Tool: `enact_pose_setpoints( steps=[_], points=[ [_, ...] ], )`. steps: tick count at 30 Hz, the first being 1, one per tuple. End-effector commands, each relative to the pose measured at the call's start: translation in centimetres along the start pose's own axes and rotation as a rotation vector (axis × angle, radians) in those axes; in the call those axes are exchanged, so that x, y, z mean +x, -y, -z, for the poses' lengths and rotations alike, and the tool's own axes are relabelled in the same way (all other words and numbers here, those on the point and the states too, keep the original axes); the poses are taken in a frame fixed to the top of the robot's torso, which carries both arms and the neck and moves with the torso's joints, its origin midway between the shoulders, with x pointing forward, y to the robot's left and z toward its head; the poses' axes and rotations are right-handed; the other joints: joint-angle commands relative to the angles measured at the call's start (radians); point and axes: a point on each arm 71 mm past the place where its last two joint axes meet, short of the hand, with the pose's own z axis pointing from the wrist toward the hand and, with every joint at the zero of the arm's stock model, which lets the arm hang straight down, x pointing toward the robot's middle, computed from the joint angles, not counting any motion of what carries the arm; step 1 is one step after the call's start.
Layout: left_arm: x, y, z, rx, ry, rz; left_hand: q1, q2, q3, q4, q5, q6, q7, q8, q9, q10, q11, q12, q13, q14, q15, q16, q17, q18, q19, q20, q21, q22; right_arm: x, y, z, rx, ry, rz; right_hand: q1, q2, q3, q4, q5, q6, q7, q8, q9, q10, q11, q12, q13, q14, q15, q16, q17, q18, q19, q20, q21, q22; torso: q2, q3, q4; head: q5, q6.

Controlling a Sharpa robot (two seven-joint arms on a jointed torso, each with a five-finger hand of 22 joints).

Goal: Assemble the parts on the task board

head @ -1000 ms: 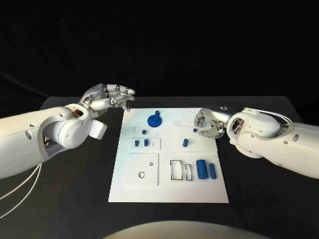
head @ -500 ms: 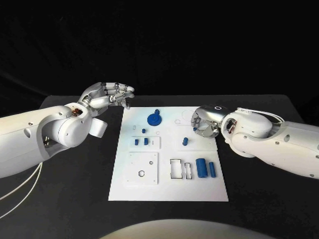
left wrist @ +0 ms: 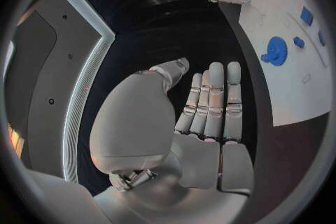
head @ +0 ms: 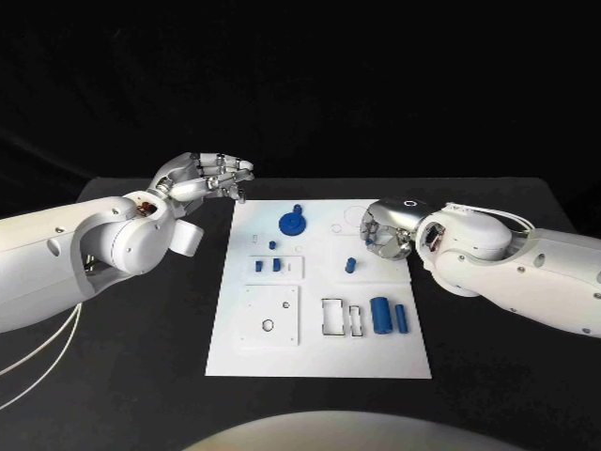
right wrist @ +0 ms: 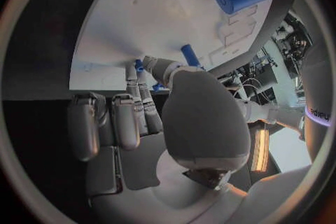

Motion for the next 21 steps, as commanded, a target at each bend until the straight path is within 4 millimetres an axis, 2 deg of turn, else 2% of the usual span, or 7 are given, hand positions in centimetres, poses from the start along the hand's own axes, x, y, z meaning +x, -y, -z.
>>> enact_pose_setpoints(
  steps=[1, 10, 16, 21],
  points=[
    [0.18, 0.06, -0.05, -0.001, -0.002, 0.009, -0.002, 0.007, 0.0, -0.005, 0.003, -0.006, -0.001, -0.001, 0.0, -0.005, 0.001, -0.003, -0.001, 0.001, 0.003, -0.004, -0.001, 0.017, 0.006, -0.002, -0.006, -0.001, 0.71, -0.17, -0.06, 0.004, -0.043, 0.017, -0.01, 0.002, 0.01, -0.003, -0.003, 0.008, -0.001, 0.005, 0.002, 0.008, 0.0, -0.006, -0.001, 0.062, -0.007, 0.006, 0.066, -0.019, 0.054, -0.008, 0.008, 0.227, 0.0, 0.001, 0.0004, 0.001, -0.002],
    [0.23, -0.02, -0.06, -0.011, -0.008, 0.008, -0.002, 0.007, 0.0, -0.007, 0.003, -0.007, 0.0, -0.001, 0.0, -0.007, 0.002, -0.003, -0.002, 0.001, 0.004, -0.004, -0.001, 0.017, 0.006, -0.001, -0.006, -0.002, 1.53, -0.44, -0.29, 0.017, -0.037, 0.041, -0.008, 0.019, 0.033, -0.034, -0.008, 0.03, -0.01, 0.02, 0.012, 0.041, -0.01, -0.008, -0.003, 0.061, -0.015, 0.003, 0.059, -0.025, 0.065, -0.016, 0.036, 0.235, 0.0, 0.0014, 0.0001, 0.007, -0.007],
    [0.27, -0.07, -0.09, -0.018, -0.011, 0.006, -0.003, 0.008, 0.0, -0.008, 0.003, -0.008, 0.0, -0.001, 0.0, -0.008, 0.002, -0.003, -0.002, 0.001, 0.004, -0.004, -0.001, 0.017, 0.007, -0.001, -0.006, -0.002, 1.29, -0.56, -0.16, 0.024, 0.036, 0.04, 0.008, 0.045, 0.058, -0.077, -0.014, 0.057, -0.02, 0.041, 0.028, 0.083, -0.025, -0.007, 0.005, 0.061, -0.029, 0.003, 0.056, -0.032, 0.079, -0.027, 0.07, 0.245, -0.001, 0.001, -0.0002, 0.012, -0.009],
    [0.34, -0.12, -0.14, -0.023, -0.013, 0.007, -0.004, 0.01, 0.0, -0.013, 0.004, -0.016, 0.003, -0.001, -0.001, -0.014, 0.004, -0.003, -0.004, 0.001, 0.005, -0.004, 0.0, 0.017, 0.007, 0.0, -0.006, -0.003, 0.83, -0.63, 0.08, 0.023, 0.12, 0.019, 0.011, 0.055, 0.073, -0.114, 0.019, 0.076, -0.026, 0.057, 0.044, 0.117, -0.035, -0.002, 0.019, 0.061, -0.038, -0.001, 0.047, -0.038, 0.091, -0.036, 0.099, 0.253, -0.001, 0.0008, -0.0001, 0.012, -0.009]
  ],
)
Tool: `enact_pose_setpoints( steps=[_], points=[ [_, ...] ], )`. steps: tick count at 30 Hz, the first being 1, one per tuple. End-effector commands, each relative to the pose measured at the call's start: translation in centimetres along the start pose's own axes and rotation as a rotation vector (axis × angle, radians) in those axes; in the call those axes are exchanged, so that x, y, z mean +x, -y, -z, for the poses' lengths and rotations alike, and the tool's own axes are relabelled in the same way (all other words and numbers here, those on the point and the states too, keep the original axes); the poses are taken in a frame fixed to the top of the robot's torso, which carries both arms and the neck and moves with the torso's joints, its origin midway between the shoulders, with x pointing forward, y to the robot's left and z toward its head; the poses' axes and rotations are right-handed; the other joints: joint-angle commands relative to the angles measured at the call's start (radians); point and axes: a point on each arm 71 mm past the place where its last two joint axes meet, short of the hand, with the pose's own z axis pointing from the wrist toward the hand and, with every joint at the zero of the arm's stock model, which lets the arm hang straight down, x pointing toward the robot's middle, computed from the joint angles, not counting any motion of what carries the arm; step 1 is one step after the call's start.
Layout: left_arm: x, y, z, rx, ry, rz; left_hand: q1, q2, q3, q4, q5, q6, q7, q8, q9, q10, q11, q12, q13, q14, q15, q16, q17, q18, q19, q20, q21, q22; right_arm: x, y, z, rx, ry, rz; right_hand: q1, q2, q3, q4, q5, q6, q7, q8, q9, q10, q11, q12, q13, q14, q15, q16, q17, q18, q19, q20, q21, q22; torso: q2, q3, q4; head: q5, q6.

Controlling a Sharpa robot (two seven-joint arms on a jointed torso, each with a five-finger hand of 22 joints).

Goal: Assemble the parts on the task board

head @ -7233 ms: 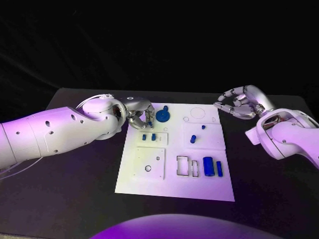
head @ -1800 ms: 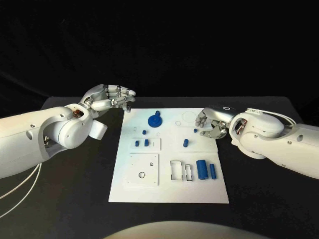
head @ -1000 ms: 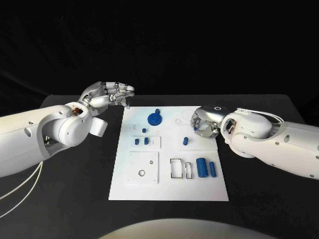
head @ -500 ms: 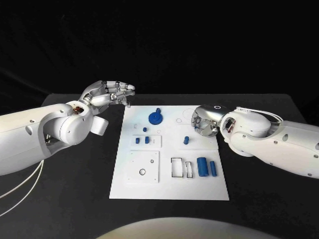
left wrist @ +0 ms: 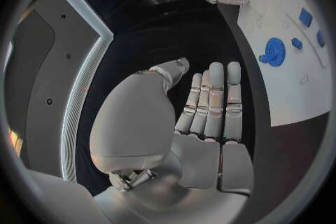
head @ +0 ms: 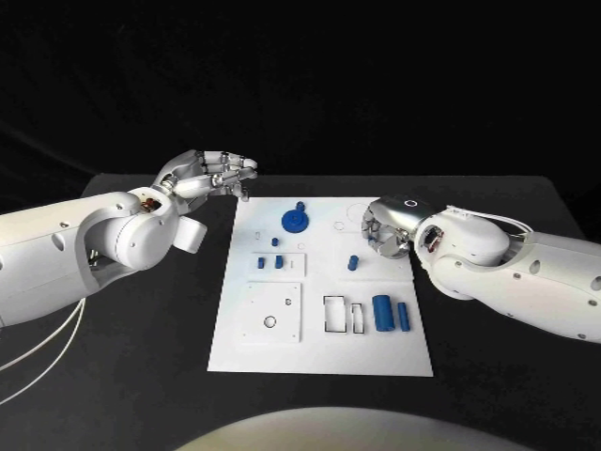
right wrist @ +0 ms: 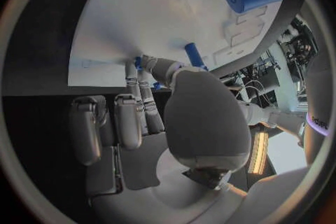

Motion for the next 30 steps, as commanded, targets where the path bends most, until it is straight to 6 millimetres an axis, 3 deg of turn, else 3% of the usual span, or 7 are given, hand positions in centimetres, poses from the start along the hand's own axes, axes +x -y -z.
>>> enact_pose_setpoints(
  steps=[1, 7, 23, 30],
  points=[
    [0.3, 0.0, -0.1, -0.004, -0.012, 0.005, -0.004, 0.011, 0.0, -0.008, 0.004, -0.012, 0.002, -0.002, -0.001, -0.009, -0.001, -0.003, -0.002, 0.001, 0.005, -0.004, 0.0, 0.017, 0.008, 0.0, -0.006, -0.002, 0.0, -0.1, 0.2, 0.007, 0.07, -0.002, 0.007, 0.021, 0.009, -0.02, 0.015, 0.01, -0.002, 0.009, 0.006, 0.039, -0.024, 0.009, 0.013, 0.057, -0.009, -0.002, 0.045, -0.014, 0.091, -0.01, 0.01, 0.254, -0.001, -0.0002, 0.0001, 0.001, 0.0],
    [0.3, 0.0, -0.1, -0.006, -0.011, 0.005, -0.005, 0.011, 0.0, -0.01, 0.004, -0.014, 0.003, -0.001, -0.001, -0.011, 0.0, -0.003, -0.003, 0.001, 0.006, -0.004, 0.0, 0.017, 0.008, 0.001, -0.006, -0.002, -0.4, -0.3, 0.4, 0.0, 0.135, -0.022, 0.006, 0.025, 0.016, -0.031, 0.017, 0.014, -0.003, 0.012, 0.011, 0.047, -0.027, 0.009, 0.019, 0.057, -0.011, -0.002, 0.045, -0.016, 0.095, -0.013, 0.019, 0.257, 0.0, -0.0003, 0.0008, -0.005, 0.003],
    [0.3, -0.1, -0.3, -0.011, -0.008, 0.004, -0.013, 0.022, 0.0, -0.028, 0.012, -0.049, 0.011, 0.004, 0.0, -0.028, 0.005, 0.001, -0.007, 0.0, 0.01, -0.006, 0.001, 0.018, 0.009, 0.004, -0.006, -0.005, -1.4, -0.7, 1.7, -0.025, 0.198, -0.064, 0.0, 0.025, 0.017, -0.035, 0.011, 0.017, -0.004, 0.014, 0.014, 0.05, -0.028, 0.008, 0.022, 0.057, -0.012, -0.002, 0.045, -0.017, 0.097, -0.014, 0.023, 0.258, -0.001, 0.0001, -0.0004, 0.005, 0.007],
    [0.3, -0.1, -0.4, -0.011, -0.01, 0.004, -0.014, 0.023, 0.0, -0.03, 0.015, -0.051, 0.012, 0.006, 0.001, -0.031, 0.006, 0.002, -0.007, 0.0, 0.01, -0.006, 0.001, 0.018, 0.009, 0.005, -0.006, -0.006, -2.3, -3.3, 2.8, -0.09, 0.222, -0.126, 0.0, 0.026, 0.018, -0.037, 0.01, 0.018, -0.004, 0.014, 0.014, 0.051, -0.028, 0.008, 0.023, 0.058, -0.012, -0.001, 0.046, -0.017, 0.097, -0.014, 0.024, 0.258, -0.002, -0.0005, -0.0028, 0.014, 0.007]
  ],
)
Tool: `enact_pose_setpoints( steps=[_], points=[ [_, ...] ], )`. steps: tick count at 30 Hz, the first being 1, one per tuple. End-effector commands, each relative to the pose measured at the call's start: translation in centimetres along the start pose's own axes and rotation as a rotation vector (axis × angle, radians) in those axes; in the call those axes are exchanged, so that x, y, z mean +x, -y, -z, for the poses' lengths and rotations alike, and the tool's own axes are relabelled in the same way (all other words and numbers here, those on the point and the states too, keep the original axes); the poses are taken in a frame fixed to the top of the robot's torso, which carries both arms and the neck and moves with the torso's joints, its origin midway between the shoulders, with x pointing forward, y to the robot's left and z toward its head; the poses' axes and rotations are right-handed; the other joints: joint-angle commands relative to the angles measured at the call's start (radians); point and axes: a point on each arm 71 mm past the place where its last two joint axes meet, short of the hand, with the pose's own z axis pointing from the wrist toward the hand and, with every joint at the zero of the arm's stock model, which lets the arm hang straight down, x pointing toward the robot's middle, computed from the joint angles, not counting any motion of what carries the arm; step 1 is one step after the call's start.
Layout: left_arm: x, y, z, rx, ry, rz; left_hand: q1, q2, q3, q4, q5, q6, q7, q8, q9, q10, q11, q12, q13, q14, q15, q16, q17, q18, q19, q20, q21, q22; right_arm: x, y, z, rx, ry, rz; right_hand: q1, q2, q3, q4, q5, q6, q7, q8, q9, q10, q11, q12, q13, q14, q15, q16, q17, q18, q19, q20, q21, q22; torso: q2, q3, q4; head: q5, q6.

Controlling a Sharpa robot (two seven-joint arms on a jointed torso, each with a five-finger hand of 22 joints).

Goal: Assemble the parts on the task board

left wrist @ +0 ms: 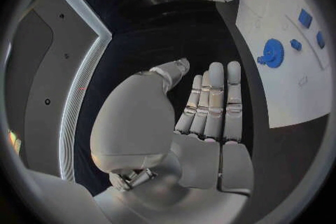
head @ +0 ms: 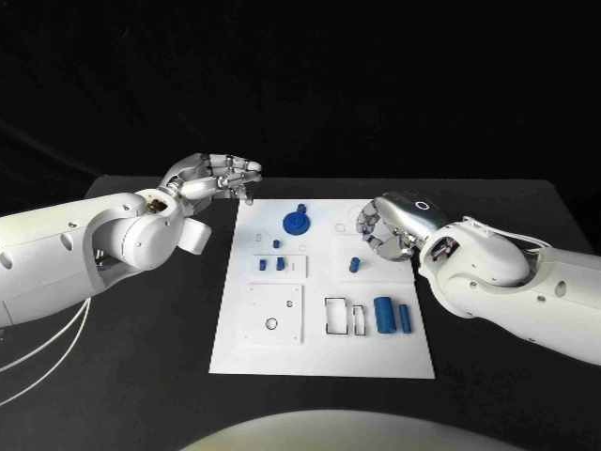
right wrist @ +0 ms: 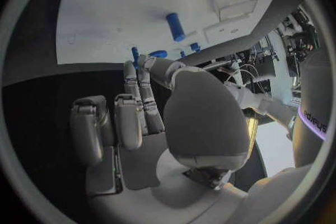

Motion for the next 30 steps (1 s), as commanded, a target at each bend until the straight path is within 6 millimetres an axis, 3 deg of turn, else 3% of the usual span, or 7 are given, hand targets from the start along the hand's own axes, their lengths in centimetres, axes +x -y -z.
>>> enact_pose_setpoints(
  steps=[1, 7, 12, 27, 30],
  points=[
    [0.3, 0.1, -0.2, 0.005, -0.011, 0.005, 0.0, 0.009, 0.002, -0.006, 0.004, -0.008, 0.008, 0.007, 0.002, -0.01, -0.001, 0.002, -0.002, 0.002, 0.008, -0.006, 0.001, 0.017, 0.005, 0.001, -0.006, -0.001, -0.4, -1.7, 0.1, -0.038, 0.032, -0.04, -0.001, 0.011, 0.0, -0.006, -0.003, 0.008, 0.002, 0.007, 0.001, 0.043, -0.036, 0.001, 0.022, 0.061, -0.007, -0.001, 0.046, -0.018, 0.097, -0.007, 0.003, 0.258, 0.0, 0.0003, -0.0015, 0.007, -0.001],
    [0.6, 0.0, -0.5, 0.007, -0.017, 0.007, -0.001, 0.009, 0.002, -0.007, 0.005, -0.009, 0.008, 0.008, 0.002, -0.012, -0.001, 0.002, -0.002, 0.002, 0.008, -0.006, 0.001, 0.017, 0.005, 0.001, -0.006, -0.001, -0.2, -5.7, 0.2, -0.131, 0.019, -0.1, -0.001, 0.012, 0.001, -0.007, -0.003, 0.007, 0.002, 0.007, 0.001, 0.043, -0.036, 0.001, 0.022, 0.06, -0.007, -0.003, 0.043, -0.017, 0.096, -0.007, 0.0, 0.257, -0.001, -0.0001, 0.0021, 0.032, -0.004],
    [0.8, -0.1, -0.8, 0.007, -0.018, 0.008, -0.002, 0.009, 0.001, -0.007, 0.006, -0.01, 0.009, 0.009, 0.002, -0.013, 0.0, 0.002, -0.002, 0.002, 0.009, -0.006, 0.001, 0.017, 0.005, 0.002, -0.006, -0.002, 0.6, -8.2, 0.0, -0.187, 0.007, -0.135, -0.002, 0.013, 0.002, -0.007, -0.004, 0.007, 0.002, 0.007, 0.002, 0.043, -0.036, 0.0, 0.023, 0.06, -0.007, -0.003, 0.043, -0.017, 0.095, -0.008, -0.001, 0.257, -0.004, -0.0006, 0.0007, 0.06, -0.006],
    [1.5, -0.4, -1.4, 0.005, -0.029, 0.011, -0.004, 0.01, 0.001, -0.01, 0.007, -0.013, 0.009, 0.012, 0.003, -0.019, 0.001, 0.003, -0.003, 0.002, 0.009, -0.006, 0.001, 0.017, 0.005, 0.002, -0.006, -0.002, 5.8, -11.3, 0.2, -0.217, -0.05, -0.221, -0.002, 0.014, 0.003, -0.01, -0.004, 0.007, 0.002, 0.006, 0.002, 0.043, -0.036, -0.001, 0.023, 0.06, -0.007, -0.004, 0.041, -0.016, 0.093, -0.008, -0.006, 0.256, -0.004, -0.0013, 0.0031, 0.12, -0.029],
    [1.6, -0.4, -1.5, 0.005, -0.031, 0.011, -0.005, 0.011, 0.0, -0.011, 0.008, -0.015, 0.01, 0.013, 0.004, -0.021, 0.001, 0.003, -0.003, 0.002, 0.01, -0.006, 0.001, 0.017, 0.006, 0.003, -0.005, -0.002, 6.7, -11.7, 0.3, -0.218, -0.062, -0.231, -0.002, 0.014, 0.004, -0.011, -0.004, 0.006, 0.002, 0.006, 0.002, 0.043, -0.036, -0.001, 0.024, 0.06, -0.007, -0.004, 0.041, -0.015, 0.093, -0.008, -0.006, 0.255, -0.004, 0.0003, 0.003, 0.142, -0.037]
  ],
)
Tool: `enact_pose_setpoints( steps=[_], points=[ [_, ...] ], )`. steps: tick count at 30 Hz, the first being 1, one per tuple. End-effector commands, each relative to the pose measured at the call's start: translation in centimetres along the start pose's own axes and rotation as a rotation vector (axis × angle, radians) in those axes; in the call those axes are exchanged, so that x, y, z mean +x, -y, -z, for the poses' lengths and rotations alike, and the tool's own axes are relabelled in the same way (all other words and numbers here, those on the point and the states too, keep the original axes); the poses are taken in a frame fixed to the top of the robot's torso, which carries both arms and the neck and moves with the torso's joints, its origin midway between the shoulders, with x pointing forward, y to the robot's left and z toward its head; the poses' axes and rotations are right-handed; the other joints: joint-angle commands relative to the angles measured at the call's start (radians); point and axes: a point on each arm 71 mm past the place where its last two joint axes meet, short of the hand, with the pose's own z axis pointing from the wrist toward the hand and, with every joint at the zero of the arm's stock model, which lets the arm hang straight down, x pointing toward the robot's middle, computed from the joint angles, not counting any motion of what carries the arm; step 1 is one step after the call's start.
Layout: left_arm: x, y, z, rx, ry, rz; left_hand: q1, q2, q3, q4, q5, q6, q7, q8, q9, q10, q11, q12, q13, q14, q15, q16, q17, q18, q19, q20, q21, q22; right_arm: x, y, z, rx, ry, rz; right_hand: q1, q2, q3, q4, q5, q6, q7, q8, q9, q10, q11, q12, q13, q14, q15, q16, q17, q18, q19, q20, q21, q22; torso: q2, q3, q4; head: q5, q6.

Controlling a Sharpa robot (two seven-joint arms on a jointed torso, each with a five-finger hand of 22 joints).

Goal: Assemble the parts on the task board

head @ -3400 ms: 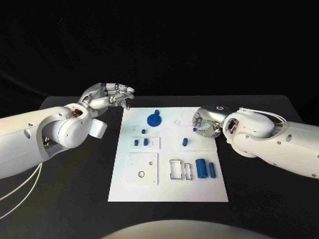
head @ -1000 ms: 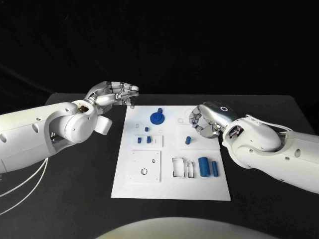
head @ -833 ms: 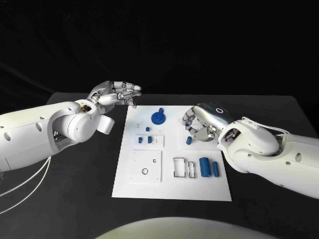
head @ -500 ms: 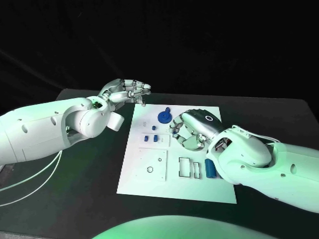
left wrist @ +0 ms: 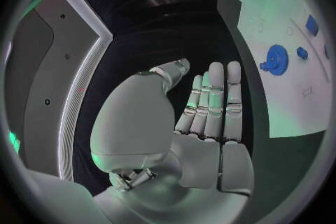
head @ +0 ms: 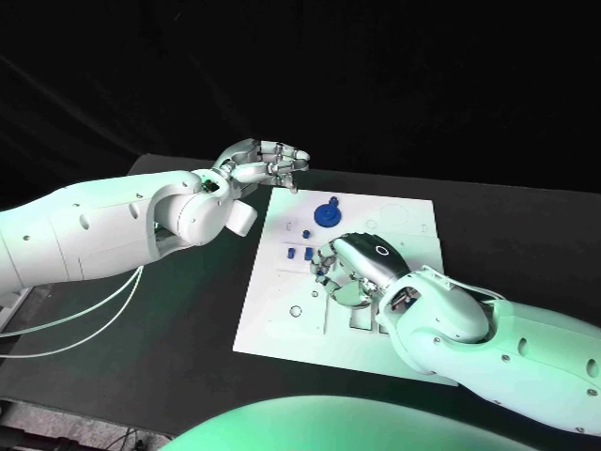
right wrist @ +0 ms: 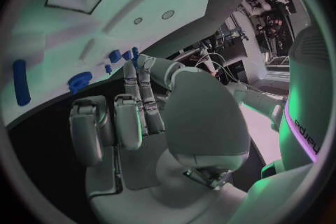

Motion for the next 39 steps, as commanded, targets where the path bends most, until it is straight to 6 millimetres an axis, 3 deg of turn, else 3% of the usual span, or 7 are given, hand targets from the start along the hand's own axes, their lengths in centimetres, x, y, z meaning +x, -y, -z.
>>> enact_pose_setpoints(
  steps=[1, 7, 16, 39],
  points=[
    [0.3, 0.1, -0.1, 0.007, -0.011, 0.006, -0.001, 0.007, 0.0, -0.006, 0.004, -0.007, 0.01, 0.005, 0.001, -0.007, 0.001, 0.003, -0.001, -0.002, 0.006, -0.006, 0.001, 0.018, 0.006, 0.003, -0.005, -0.001, 0.6, -0.2, 0.0, -0.017, 0.007, -0.006, -0.001, 0.008, 0.001, -0.007, 0.004, 0.006, 0.002, 0.006, 0.001, 0.043, -0.036, 0.002, 0.024, 0.06, -0.007, -0.004, 0.041, -0.016, 0.093, -0.008, -0.006, 0.255, 0.002, 0.0019, 0.0004, 0.026, -0.012],
    [0.4, 0.0, -0.2, 0.006, -0.013, 0.007, -0.006, 0.01, -0.001, -0.007, 0.005, -0.011, 0.011, 0.01, 0.002, -0.013, 0.002, 0.004, -0.002, -0.003, 0.008, -0.005, 0.002, 0.017, 0.007, 0.004, -0.005, -0.001, 1.6, 0.0, 0.0, -0.011, -0.01, -0.011, -0.001, 0.008, 0.001, -0.007, 0.004, 0.006, 0.002, 0.006, 0.001, 0.043, -0.036, 0.002, 0.024, 0.06, -0.007, -0.004, 0.041, -0.016, 0.093, -0.008, -0.006, 0.255, 0.0, -0.0004, 0.0, 0.056, -0.031],
    [0.4, 0.0, -0.2, 0.005, -0.013, 0.007, -0.009, 0.011, -0.002, -0.007, 0.008, -0.013, 0.011, 0.012, 0.003, -0.017, 0.003, 0.005, -0.002, -0.004, 0.008, -0.005, 0.002, 0.017, 0.007, 0.004, -0.005, -0.002, 2.1, 0.2, 0.1, -0.008, -0.022, -0.011, -0.002, 0.008, 0.002, -0.009, 0.005, 0.006, 0.002, 0.006, 0.002, 0.042, -0.036, 0.001, 0.024, 0.06, -0.007, -0.003, 0.043, -0.016, 0.093, -0.008, -0.005, 0.255, 0.0, -0.0004, -0.0006, 0.068, -0.031],
    [0.4, 0.0, -0.3, 0.005, -0.017, 0.006, -0.011, 0.012, -0.003, -0.008, 0.009, -0.014, 0.011, 0.014, 0.003, -0.02, 0.004, 0.006, -0.003, -0.004, 0.009, -0.005, 0.002, 0.017, 0.007, 0.005, -0.005, -0.002, 2.8, 0.2, 0.4, -0.01, -0.062, -0.014, -0.004, 0.008, 0.002, -0.01, 0.006, 0.006, 0.002, 0.006, 0.002, 0.042, -0.035, 0.0, 0.025, 0.061, -0.007, -0.002, 0.045, -0.016, 0.094, -0.008, -0.003, 0.256, 0.0, -0.0001, -0.0001, 0.067, -0.031]
  ],
)
